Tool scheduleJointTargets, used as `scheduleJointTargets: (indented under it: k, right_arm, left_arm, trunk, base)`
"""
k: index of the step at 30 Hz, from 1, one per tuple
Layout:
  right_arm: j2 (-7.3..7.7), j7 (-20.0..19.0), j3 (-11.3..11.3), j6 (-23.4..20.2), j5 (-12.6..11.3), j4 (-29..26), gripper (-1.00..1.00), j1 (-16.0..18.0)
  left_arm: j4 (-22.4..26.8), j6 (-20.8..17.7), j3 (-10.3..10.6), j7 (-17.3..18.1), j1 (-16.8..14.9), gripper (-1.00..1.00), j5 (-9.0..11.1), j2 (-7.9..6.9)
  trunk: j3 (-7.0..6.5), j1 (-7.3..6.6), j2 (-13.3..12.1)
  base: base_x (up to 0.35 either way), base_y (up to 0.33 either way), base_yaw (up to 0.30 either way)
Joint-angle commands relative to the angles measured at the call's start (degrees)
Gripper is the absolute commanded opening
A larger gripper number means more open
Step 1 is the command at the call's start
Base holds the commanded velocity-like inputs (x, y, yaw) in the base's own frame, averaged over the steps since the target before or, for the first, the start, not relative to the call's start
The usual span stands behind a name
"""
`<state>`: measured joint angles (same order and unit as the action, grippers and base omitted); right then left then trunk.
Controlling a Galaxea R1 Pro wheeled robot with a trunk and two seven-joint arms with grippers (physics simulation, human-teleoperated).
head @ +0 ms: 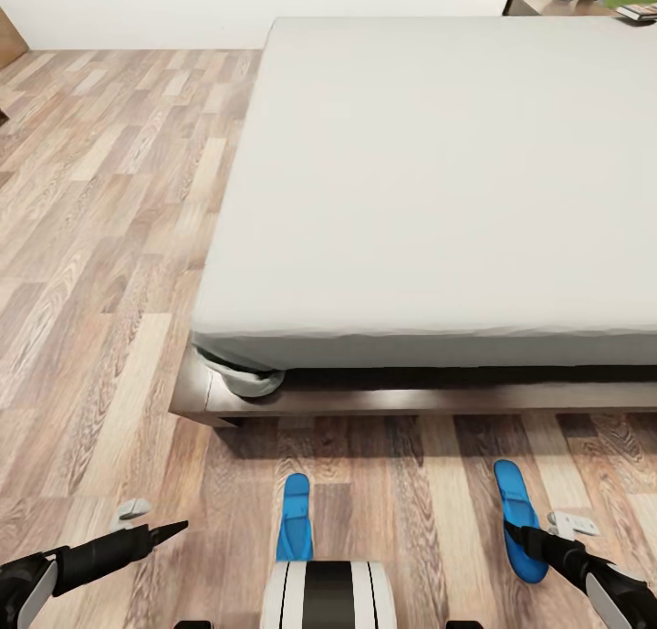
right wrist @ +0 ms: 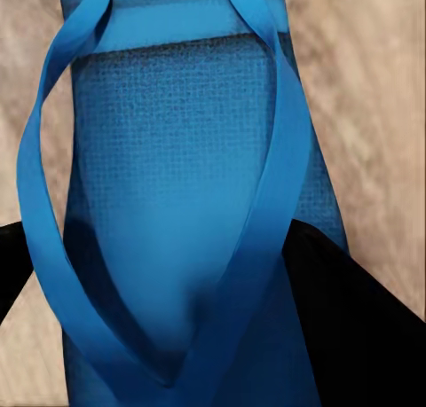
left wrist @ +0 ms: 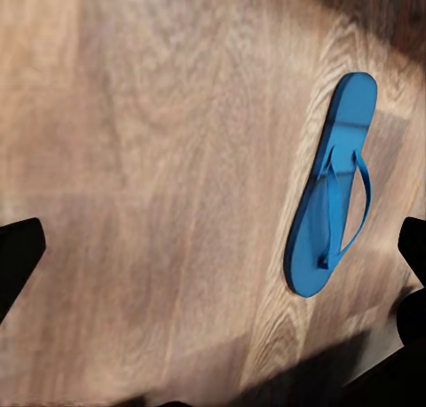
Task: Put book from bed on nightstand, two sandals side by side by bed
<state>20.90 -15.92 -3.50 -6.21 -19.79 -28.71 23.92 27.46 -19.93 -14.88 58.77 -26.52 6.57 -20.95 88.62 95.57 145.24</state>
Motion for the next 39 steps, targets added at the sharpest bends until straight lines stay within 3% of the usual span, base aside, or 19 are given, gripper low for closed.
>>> scheduleJointTargets:
  k: [1,23,39]
  right_arm:
    - [-0.02,-0.26,-0.26,-0.56,-0.60,-0.12,-1.00,-0.01]
    - [0.01,-0.34,-0.40,-0.31,-0.53,-0.43,-1.00,-0.01]
    - [0.01,-0.35,-0.46,-0.31,-0.57,-0.38,-1.00,-0.01]
  left_arm:
    - [-0.04,-0.55,-0.06,0.13,-0.03,1.00,0.29,0.01]
    - [-0.04,-0.55,-0.06,0.12,-0.04,1.00,0.29,0.03]
    - [-0.04,-0.52,-0.06,0.05,-0.03,1.00,0.29,0.03]
  trunk:
    - [0.03,-0.01,0.01]
    - [0.03,-0.01,0.01]
    - [0.03,-0.01,0.01]
  base:
    - [0.000,0.236,0.000]
    - [-0.002,0.219,0.000]
    - [-0.094,0.099,0.000]
